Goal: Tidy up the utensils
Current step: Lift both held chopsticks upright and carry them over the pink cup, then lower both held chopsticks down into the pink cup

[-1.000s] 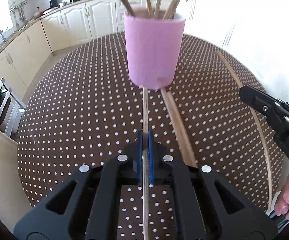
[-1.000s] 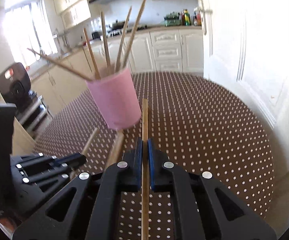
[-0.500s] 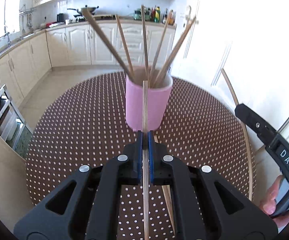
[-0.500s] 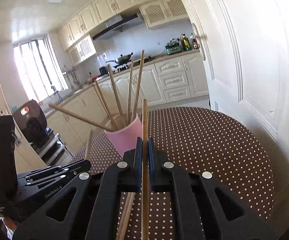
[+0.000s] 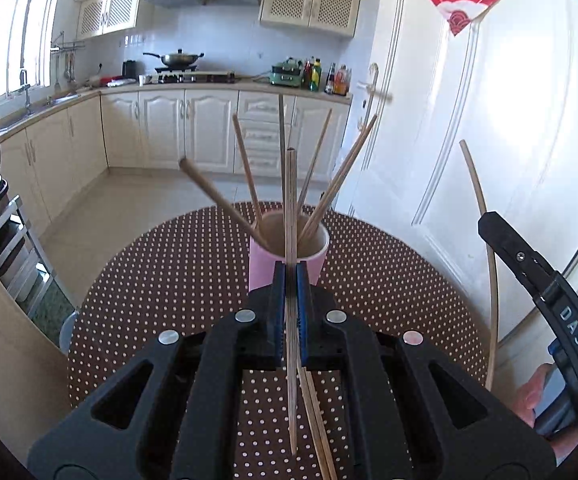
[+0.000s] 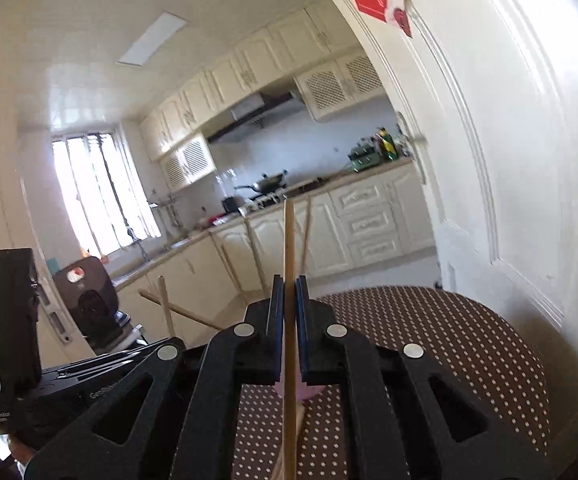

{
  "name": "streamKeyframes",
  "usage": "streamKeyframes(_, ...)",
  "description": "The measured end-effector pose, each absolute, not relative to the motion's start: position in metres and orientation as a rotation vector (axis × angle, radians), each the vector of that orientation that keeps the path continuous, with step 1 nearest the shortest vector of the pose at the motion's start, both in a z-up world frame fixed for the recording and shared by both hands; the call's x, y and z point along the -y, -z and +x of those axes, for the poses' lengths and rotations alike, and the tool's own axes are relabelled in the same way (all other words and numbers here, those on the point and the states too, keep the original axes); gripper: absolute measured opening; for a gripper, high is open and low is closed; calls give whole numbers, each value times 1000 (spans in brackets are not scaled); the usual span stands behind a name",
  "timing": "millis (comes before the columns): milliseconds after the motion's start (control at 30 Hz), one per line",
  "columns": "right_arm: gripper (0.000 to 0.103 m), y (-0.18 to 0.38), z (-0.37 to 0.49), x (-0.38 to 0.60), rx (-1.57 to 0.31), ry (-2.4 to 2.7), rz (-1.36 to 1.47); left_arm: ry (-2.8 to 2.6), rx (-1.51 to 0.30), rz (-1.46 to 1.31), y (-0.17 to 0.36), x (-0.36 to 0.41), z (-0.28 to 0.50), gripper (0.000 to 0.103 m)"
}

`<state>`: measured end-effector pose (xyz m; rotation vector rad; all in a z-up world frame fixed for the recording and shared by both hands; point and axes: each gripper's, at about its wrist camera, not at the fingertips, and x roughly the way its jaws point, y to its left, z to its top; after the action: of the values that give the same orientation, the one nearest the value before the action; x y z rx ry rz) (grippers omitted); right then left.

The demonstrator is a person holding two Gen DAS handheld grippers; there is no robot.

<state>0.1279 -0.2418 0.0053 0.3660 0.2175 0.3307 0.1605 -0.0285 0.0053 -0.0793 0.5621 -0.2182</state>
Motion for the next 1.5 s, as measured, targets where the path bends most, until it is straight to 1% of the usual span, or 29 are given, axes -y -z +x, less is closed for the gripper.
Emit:
streamKeyframes(133, 5, -8, 125, 239, -178, -344, 333, 224, -538, -75, -12, 29, 159, 6)
streamKeyframes(533, 5, -14, 134, 232, -177, -386, 294, 238, -490, -78, -34, 39, 156, 6)
streamKeyframes(1067, 5, -39, 162, 224, -155, -370, 262, 249, -367, -91, -70, 35, 158, 6)
streamKeyframes(1333, 5, -44, 169, 216, -147, -383, 220, 245, -338, -119, -83, 30, 168, 6)
streamKeyframes(1500, 5, -58, 174, 215, -117, -379, 203, 243, -312, -129, -92, 26, 174, 6)
